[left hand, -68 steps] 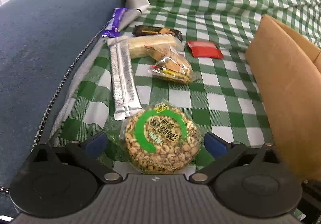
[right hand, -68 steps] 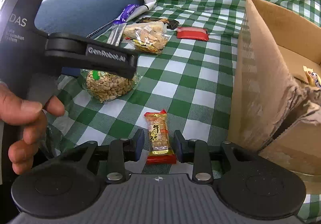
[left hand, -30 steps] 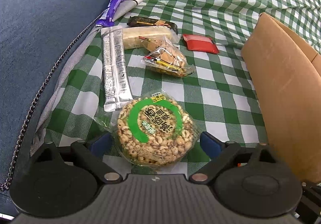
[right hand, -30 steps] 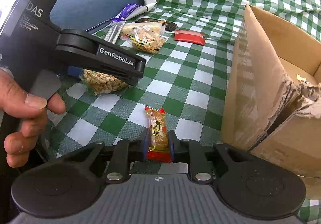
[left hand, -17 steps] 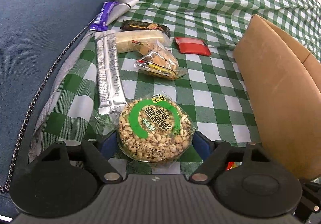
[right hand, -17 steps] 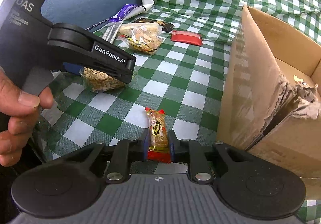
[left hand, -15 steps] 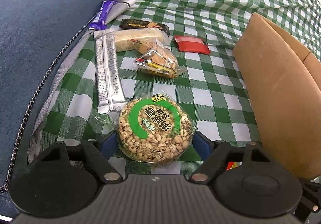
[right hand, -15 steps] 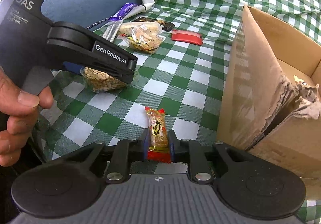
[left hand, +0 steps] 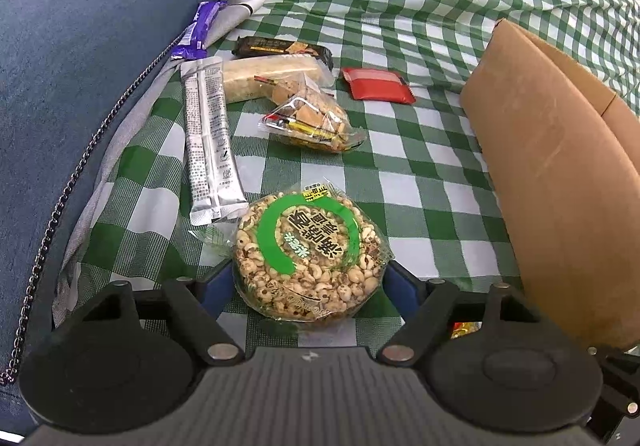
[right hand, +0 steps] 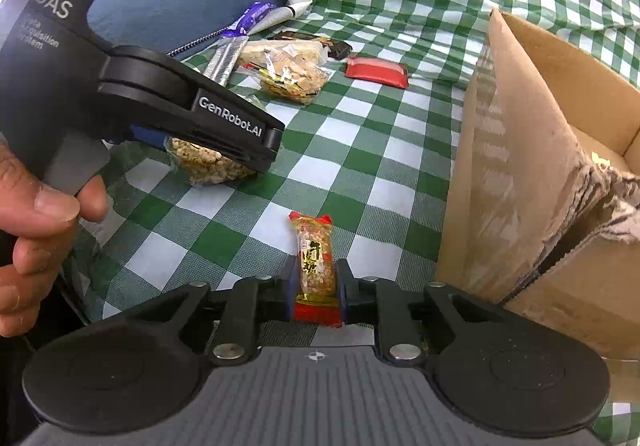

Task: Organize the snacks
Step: 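Carry the small snack with the right tool while the left tool carries the peanut tub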

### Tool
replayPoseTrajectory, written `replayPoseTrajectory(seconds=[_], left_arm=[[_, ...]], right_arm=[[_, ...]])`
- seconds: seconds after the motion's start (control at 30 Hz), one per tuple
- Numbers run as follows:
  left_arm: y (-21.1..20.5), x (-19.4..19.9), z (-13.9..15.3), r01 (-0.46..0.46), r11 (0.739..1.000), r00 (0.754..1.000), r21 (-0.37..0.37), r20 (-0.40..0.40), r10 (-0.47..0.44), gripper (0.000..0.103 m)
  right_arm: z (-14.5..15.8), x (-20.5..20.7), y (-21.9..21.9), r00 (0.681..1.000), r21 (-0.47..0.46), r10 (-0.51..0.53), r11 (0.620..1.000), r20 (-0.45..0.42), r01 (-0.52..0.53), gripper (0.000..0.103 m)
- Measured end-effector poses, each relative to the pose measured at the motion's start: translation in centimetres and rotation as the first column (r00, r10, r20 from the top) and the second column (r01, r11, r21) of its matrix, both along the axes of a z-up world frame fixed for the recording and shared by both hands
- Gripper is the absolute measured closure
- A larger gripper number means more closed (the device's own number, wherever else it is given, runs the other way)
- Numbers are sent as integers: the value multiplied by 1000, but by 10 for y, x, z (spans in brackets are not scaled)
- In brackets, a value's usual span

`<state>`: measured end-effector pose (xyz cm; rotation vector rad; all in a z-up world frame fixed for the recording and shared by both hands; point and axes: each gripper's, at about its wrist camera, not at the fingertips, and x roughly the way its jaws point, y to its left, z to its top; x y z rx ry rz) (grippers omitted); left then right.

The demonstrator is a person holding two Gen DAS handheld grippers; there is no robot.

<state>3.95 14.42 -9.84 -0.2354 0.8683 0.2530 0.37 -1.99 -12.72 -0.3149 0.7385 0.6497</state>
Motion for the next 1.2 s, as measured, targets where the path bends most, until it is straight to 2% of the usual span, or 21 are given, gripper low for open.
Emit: replayPoseTrajectory(seconds=[0.4, 0.7, 0.87, 1.0, 1.13, 1.2], left_arm=[[8, -14, 21, -17, 998, 995, -61, 102, 23, 21], [13, -29, 44, -37, 994, 978, -102, 199, 57, 21], [5, -32, 50, -14, 997, 973, -71, 230, 30, 21], [-2, -34, 52, 0, 999, 968, -35, 250, 9, 21], [-12, -38, 58, 19, 1000, 959, 10, 284, -21, 21], [-20, -41, 62, 39, 998, 952, 45, 303, -51, 21]], right_arm=[[27, -15, -5, 996, 32, -14, 999, 85, 11, 84], [76, -20, -16, 984, 59, -30, 998, 175, 20, 84], [109, -14, -39, 959, 69, -24, 998, 282, 4, 84], [119, -2, -66, 927, 84, -82, 995, 365, 55, 84], [110, 7, -93, 915, 156, -200, 976, 351, 154, 84], [108, 8, -101, 909, 176, -228, 969, 349, 175, 84]])
